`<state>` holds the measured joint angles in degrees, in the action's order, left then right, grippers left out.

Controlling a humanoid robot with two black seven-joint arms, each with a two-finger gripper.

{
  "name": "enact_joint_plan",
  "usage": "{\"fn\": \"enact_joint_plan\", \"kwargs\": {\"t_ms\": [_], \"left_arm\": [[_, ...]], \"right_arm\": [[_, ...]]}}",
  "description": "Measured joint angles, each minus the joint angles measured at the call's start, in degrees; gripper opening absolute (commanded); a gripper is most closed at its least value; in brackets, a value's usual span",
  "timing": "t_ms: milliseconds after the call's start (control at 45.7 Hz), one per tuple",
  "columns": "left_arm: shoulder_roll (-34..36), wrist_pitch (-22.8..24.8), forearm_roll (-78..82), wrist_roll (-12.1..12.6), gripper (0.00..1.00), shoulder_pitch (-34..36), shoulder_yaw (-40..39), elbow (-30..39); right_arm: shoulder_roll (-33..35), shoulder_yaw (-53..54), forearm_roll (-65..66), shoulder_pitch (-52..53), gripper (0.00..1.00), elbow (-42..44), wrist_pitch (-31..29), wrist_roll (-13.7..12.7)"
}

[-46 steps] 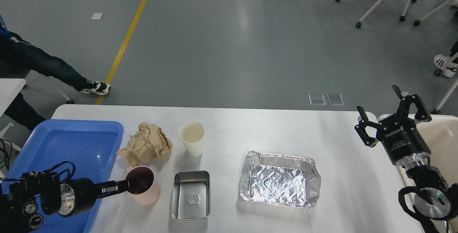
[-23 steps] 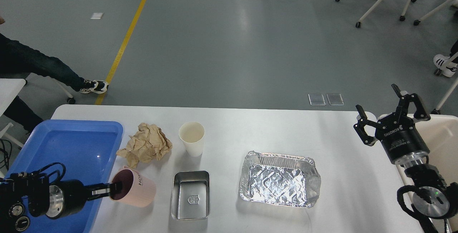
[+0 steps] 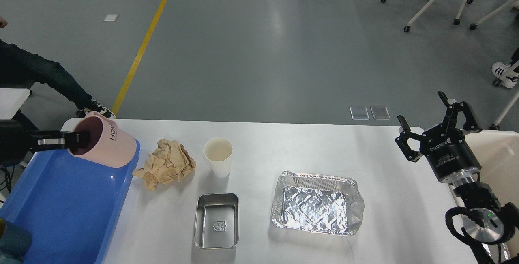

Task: Tidy desktop
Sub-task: 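Lift the pink mug and set it into the blue tray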

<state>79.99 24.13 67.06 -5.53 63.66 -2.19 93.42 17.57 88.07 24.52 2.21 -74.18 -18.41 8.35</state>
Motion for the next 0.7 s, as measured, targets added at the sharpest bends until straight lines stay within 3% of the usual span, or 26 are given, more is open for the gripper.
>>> {"fn": "enact_joint_plan", "kwargs": {"t_ms": [241, 700], "left_arm": [[2.5, 1.13, 0.1, 0.2, 0.0, -0.15, 1.63, -1.75], [-1.01, -16.82, 3.7, -0.16, 0.0, -24.49, 4.98, -10.16]], "right_arm": [[0.03, -0.09, 0.0, 0.29, 1.0, 0.0, 0.06, 0.0], [0.0, -0.09, 0.0, 1.19, 1.0, 0.19, 0.13, 0.0]]}}
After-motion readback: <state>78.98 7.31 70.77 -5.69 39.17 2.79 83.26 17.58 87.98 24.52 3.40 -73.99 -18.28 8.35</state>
